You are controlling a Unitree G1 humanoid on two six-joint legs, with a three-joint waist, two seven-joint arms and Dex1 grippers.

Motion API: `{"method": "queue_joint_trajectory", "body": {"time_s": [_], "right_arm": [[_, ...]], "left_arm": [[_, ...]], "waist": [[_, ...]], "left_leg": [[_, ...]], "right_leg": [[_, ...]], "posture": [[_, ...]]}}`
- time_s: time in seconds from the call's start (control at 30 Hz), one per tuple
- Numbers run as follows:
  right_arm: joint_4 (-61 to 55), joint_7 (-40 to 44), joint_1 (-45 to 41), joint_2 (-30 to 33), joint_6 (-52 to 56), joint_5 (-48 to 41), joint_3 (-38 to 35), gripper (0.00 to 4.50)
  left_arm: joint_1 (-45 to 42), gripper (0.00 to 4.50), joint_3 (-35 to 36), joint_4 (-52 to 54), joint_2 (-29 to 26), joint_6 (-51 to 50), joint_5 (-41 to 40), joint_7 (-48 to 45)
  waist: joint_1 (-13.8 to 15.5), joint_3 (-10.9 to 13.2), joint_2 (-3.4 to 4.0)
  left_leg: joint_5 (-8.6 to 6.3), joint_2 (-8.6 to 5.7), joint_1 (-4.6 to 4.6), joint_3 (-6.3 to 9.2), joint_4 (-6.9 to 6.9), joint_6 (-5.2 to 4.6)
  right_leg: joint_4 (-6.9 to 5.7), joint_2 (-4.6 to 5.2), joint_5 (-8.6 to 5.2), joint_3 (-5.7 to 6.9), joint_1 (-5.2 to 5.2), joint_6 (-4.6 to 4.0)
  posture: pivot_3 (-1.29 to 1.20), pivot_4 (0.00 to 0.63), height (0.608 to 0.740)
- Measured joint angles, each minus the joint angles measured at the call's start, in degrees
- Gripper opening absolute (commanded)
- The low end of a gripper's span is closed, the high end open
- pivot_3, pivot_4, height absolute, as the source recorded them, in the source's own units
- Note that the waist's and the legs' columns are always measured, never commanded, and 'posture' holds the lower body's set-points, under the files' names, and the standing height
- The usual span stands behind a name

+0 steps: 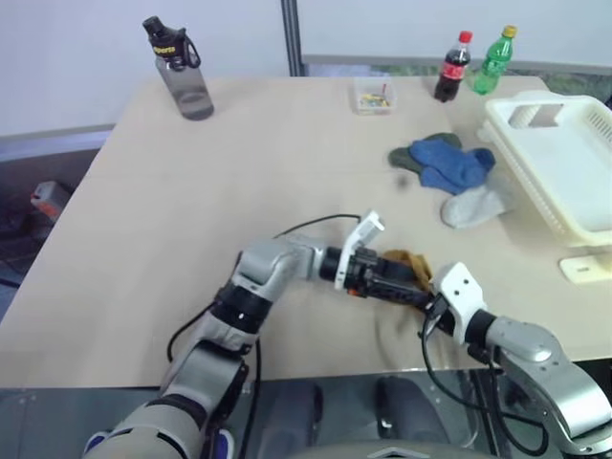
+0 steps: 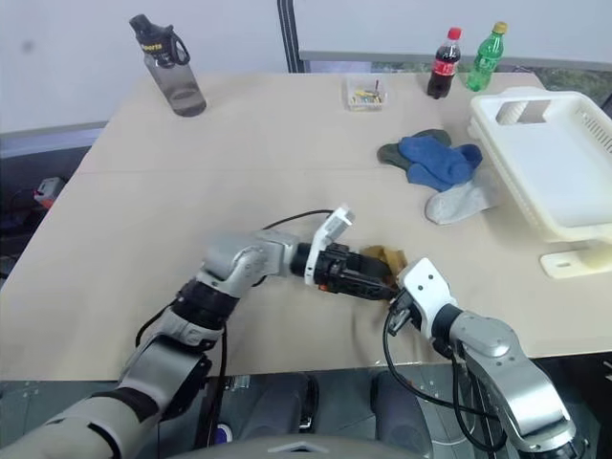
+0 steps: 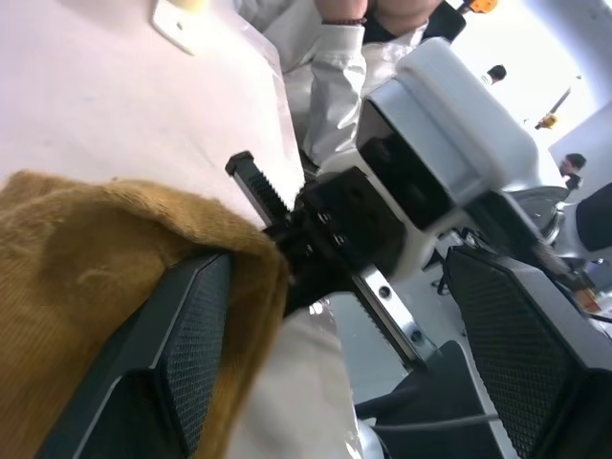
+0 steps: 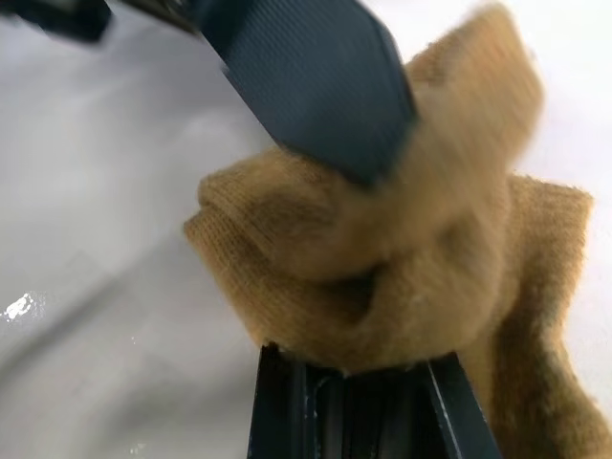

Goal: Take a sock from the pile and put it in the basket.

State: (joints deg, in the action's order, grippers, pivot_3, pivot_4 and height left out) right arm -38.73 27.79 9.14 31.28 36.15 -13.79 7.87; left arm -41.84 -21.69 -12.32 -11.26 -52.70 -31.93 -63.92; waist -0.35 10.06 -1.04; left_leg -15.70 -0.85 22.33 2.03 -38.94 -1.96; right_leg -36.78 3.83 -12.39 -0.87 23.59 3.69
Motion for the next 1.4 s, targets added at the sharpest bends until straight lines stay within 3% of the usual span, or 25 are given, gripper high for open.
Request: {"method": "queue_joint_trajectory", "body": {"time_s": [0.23,0.27,0.43,0.47,0.6,0.63,0.83,1.13,1.17,1.23,1.4], "right_arm": [[-12.9,-0.3,7.2,3.3,6.9,-3.0,-4.7,0.05],[-14.9,-0.8,9.1,3.2,8.1,-5.0,-6.8,0.28],[-17.4,-5.5,10.1,-1.2,11.7,-13.6,-14.2,2.09],[-17.6,-7.4,8.5,-1.7,13.4,-16.5,-17.6,2.38],[-18.1,-11.4,0.5,-2.7,17.4,-22.5,-22.7,4.24],[-17.8,-12.7,-2.0,-3.0,19.4,-24.3,-23.1,4.46],[-8.8,-17.5,-10.8,-4.3,28.1,-26.6,-19.4,4.46],[-1.5,-16.1,-10.1,-0.7,32.5,-24.5,-14.4,4.46],[-1.5,-15.8,-10.1,-0.5,32.5,-24.6,-14.4,4.07],[-1.0,-14.9,-10.0,-0.1,32.3,-24.4,-13.4,3.84],[1.9,-11.7,-11.1,1.4,29.4,-22.6,-9.8,1.92]], "left_arm": [[-2.8,3.82,-2.2,-12.3,5.8,6.9,5.7,0.7],[-2.9,3.82,-2.3,-13.6,6.6,8.7,6.7,0.6],[0.1,3.82,0.2,-8.9,2.0,8.8,5.8,-2.3],[2.4,3.82,1.6,-4.5,-1.3,8.1,4.7,-3.7],[8.4,3.82,3.6,6.6,-9.0,8.5,4.4,-4.8],[9.4,3.82,4.4,10.1,-11.0,9.1,4.2,-4.7],[15.6,3.82,10.7,21.5,-19.4,22.4,5.8,-6.0],[22.0,3.82,19.1,28.0,-26.4,23.9,1.8,-5.7],[22.1,3.82,19.2,28.0,-26.6,23.8,1.8,-5.6],[23.0,3.82,19.5,28.7,-27.0,23.5,1.3,-5.1],[23.7,3.82,19.5,30.2,-27.1,23.3,0.5,-4.2]], "waist": [[0.2,0.0,-0.03],[0.4,-0.1,0.05],[-0.5,-0.1,0.06],[-0.7,-0.1,0.08],[-0.4,0.0,0.15],[-0.1,0.0,0.12],[0.7,0.0,0.14],[0.9,0.0,0.16],[0.9,0.0,0.16],[0.8,0.0,0.10],[0.3,-0.1,-0.02]], "left_leg": [[-0.01,0.02,0.17,0.12,-0.16,-0.02],[-0.01,0.02,0.14,0.12,-0.17,-0.02],[-0.02,0.27,0.09,0.00,-0.19,-0.02],[-0.02,0.35,0.09,-0.02,-0.17,-0.02],[-0.02,0.40,0.12,0.02,-0.14,-0.01],[-0.02,0.39,0.19,0.08,-0.14,-0.01],[-0.03,0.24,0.32,-0.05,-0.12,-0.03],[-0.05,0.24,0.40,-0.03,-0.11,-0.07],[-0.05,0.25,0.38,-0.02,-0.11,-0.07],[-0.05,0.30,0.31,0.00,-0.12,-0.07],[-0.05,0.36,0.12,-0.01,-0.12,-0.07]], "right_leg": [[0.03,-0.01,0.00,0.14,0.04,0.01],[0.03,0.01,0.00,0.13,-0.01,0.02],[-0.03,-0.01,0.00,-0.01,0.04,0.01],[-0.03,-0.07,0.01,-0.02,0.08,0.00],[-0.04,-0.10,0.02,0.00,0.12,-0.02],[-0.03,-0.08,0.02,0.05,0.14,-0.03],[0.10,0.10,-0.03,0.00,0.24,-0.13],[0.07,0.04,0.01,0.05,0.33,-0.03],[0.07,0.02,0.01,0.05,0.31,-0.03],[0.07,-0.04,0.00,0.07,0.23,-0.03],[0.07,-0.10,-0.01,0.07,0.05,-0.04]], "posture": [[0.00,0.150,0.740],[0.00,0.150,0.740],[0.00,0.150,0.740],[0.00,0.150,0.740],[0.00,0.150,0.740],[0.00,0.150,0.740],[0.00,0.150,0.740],[0.00,0.150,0.740],[0.00,0.150,0.740],[0.00,0.150,0.740],[0.00,0.150,0.740]]}}
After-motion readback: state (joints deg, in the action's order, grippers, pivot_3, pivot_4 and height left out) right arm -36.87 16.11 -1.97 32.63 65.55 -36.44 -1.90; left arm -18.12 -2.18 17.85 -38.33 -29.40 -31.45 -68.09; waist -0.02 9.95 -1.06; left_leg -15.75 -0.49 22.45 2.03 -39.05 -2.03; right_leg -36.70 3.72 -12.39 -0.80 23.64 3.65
